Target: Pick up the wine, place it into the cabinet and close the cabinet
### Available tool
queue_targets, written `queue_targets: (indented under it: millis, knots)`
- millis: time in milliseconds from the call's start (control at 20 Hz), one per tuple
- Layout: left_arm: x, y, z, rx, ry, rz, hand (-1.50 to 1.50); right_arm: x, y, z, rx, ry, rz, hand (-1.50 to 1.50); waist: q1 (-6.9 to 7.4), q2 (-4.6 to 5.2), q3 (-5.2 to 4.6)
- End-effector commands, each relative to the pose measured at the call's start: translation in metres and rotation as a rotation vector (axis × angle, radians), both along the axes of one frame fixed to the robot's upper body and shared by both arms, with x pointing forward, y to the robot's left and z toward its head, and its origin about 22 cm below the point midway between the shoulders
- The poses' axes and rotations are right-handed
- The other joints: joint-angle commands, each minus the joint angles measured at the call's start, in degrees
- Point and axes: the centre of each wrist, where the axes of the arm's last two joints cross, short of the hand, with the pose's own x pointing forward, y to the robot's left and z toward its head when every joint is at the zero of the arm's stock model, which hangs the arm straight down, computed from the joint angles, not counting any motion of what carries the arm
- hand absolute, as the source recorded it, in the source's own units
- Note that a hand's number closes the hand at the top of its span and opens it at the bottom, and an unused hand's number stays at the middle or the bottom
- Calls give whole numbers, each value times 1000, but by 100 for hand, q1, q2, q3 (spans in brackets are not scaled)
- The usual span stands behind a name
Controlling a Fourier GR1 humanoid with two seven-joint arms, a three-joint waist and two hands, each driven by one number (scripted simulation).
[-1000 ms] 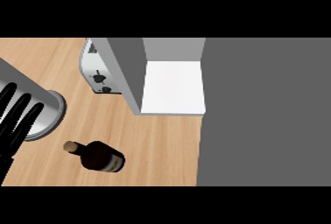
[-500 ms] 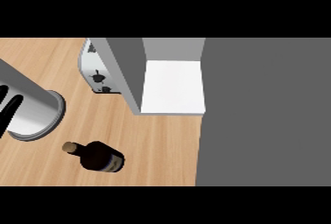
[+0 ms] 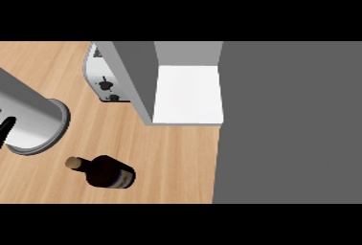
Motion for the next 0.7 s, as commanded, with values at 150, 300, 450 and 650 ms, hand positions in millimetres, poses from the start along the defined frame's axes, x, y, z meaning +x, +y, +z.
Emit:
queue_targets:
  millis: [150,300,450,650]
  knots:
    - [-10,8,-26,2,-63,-59,-150,-35,-3,34,76,-56,72,-150,-25,25,-4]
    - [-3,7,-39,3,-28,-69,-150,-33,-3,31,104,-59,59,-150,-57,32,1]
    - [5,-4,-68,11,4,-22,-150,-28,-6,35,88,-73,75,-150,-59,46,0]
    - [14,21,-101,63,-4,63,-150,-23,0,27,91,-49,53,-150,-63,45,-3]
